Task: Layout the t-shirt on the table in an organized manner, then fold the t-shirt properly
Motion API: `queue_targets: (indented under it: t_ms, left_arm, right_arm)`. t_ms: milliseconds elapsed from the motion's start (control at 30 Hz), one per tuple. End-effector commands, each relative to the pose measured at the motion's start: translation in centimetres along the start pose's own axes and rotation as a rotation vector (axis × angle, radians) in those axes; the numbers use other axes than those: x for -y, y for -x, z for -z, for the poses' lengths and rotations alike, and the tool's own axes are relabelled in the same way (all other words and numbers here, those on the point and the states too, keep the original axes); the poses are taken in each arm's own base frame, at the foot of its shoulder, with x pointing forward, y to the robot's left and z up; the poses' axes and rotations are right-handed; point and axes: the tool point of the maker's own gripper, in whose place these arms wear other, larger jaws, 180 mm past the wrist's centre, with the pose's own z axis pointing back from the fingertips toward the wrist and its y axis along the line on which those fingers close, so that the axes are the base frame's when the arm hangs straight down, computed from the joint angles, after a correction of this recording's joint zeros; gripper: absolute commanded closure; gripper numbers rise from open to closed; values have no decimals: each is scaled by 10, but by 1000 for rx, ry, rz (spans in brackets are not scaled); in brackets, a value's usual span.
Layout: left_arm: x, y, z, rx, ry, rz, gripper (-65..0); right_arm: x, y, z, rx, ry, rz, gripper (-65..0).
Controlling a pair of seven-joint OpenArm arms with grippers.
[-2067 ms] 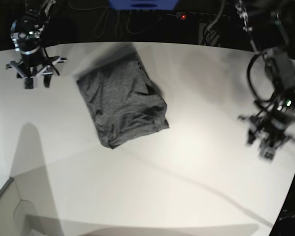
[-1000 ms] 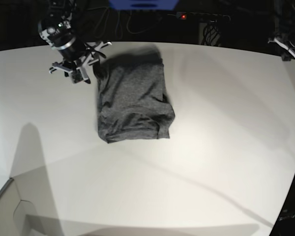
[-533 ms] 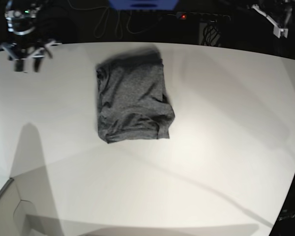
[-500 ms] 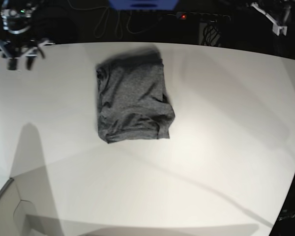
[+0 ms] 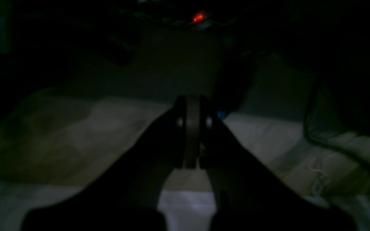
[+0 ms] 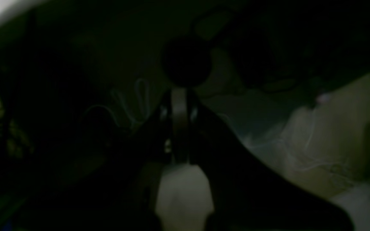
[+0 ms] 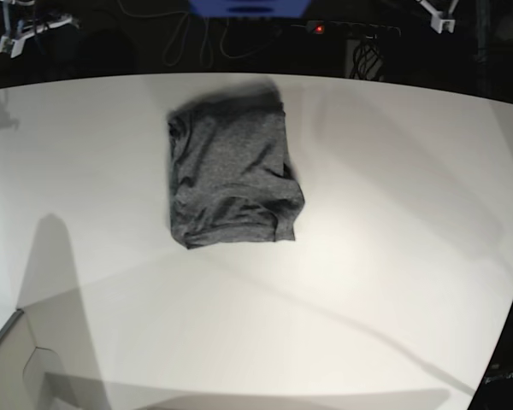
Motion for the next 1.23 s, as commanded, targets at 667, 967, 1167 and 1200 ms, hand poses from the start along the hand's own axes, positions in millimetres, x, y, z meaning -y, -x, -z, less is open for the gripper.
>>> queue_targets:
  t_ms: [667,967,1167,1200]
  left_arm:
    - [60,1,92,-45,-29,79,-1]
    - [58,-21,97,-15,-75,112,-1]
    - [59,-29,98,2,-74,113,-1]
    - [59,-30,98,3,-74,113,-1]
  right_arm:
    - [-117,235,40,-221,-58,229,0]
    - [-107,253,23,-164,131,-330,0]
    - [-109,242,31,-149,156,-390,0]
    - [-110,242,33,-161,158,-386,0]
